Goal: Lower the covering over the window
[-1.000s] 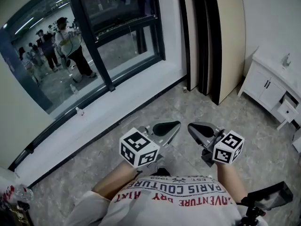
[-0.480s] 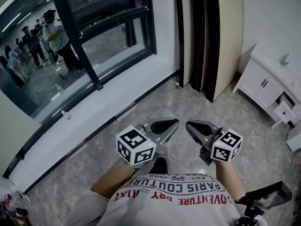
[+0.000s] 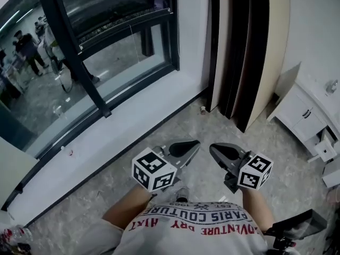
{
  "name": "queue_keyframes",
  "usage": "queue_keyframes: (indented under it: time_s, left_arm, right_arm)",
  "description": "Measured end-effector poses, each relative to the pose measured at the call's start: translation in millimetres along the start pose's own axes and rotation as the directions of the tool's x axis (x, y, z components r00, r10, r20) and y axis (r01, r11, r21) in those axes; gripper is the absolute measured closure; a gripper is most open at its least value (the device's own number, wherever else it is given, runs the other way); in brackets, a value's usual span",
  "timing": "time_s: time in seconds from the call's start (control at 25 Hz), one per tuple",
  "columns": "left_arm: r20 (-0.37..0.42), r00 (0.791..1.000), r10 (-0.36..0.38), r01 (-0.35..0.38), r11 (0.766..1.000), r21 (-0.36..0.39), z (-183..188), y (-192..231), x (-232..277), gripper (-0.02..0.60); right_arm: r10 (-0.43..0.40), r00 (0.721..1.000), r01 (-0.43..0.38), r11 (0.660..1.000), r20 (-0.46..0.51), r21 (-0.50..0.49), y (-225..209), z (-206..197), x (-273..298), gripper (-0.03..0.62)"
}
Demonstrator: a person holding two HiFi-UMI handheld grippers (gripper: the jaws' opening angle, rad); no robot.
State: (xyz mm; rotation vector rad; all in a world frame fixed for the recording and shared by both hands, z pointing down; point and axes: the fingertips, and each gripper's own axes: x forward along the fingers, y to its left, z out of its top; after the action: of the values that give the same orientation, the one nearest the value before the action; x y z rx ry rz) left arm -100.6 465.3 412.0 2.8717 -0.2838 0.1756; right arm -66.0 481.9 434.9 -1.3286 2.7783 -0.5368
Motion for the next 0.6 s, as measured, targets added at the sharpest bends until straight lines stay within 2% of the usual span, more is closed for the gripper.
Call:
queue_keyframes:
  time_s: [0.28, 0.48, 0.6]
  left_arm:
    - [0.008, 1.0, -0.006, 0.007, 1.0, -0.018, 32.6, 102.7, 33.0, 0.58]
    - [0.01, 1.0, -0.017, 0.017, 1.0, 0.017, 50.6, 133.7, 46.4, 0.58]
    - [0.0, 1.0, 0.001, -0.001, 0.999, 0.033, 55.6, 149.4, 48.1, 0.58]
  right_arm:
    - [-0.01, 1.0, 0.01, 1.0, 0.004, 0.003, -76.6, 43.6, 70.0, 0.591]
    - [-0.013, 1.0, 0.013, 1.0, 0.006, -0.028, -96.7, 64.2, 94.2, 0.591]
    - [-0.004, 1.0, 0.004, 0.999, 0.008, -0.037, -105.4, 72.4, 106.6, 0.591]
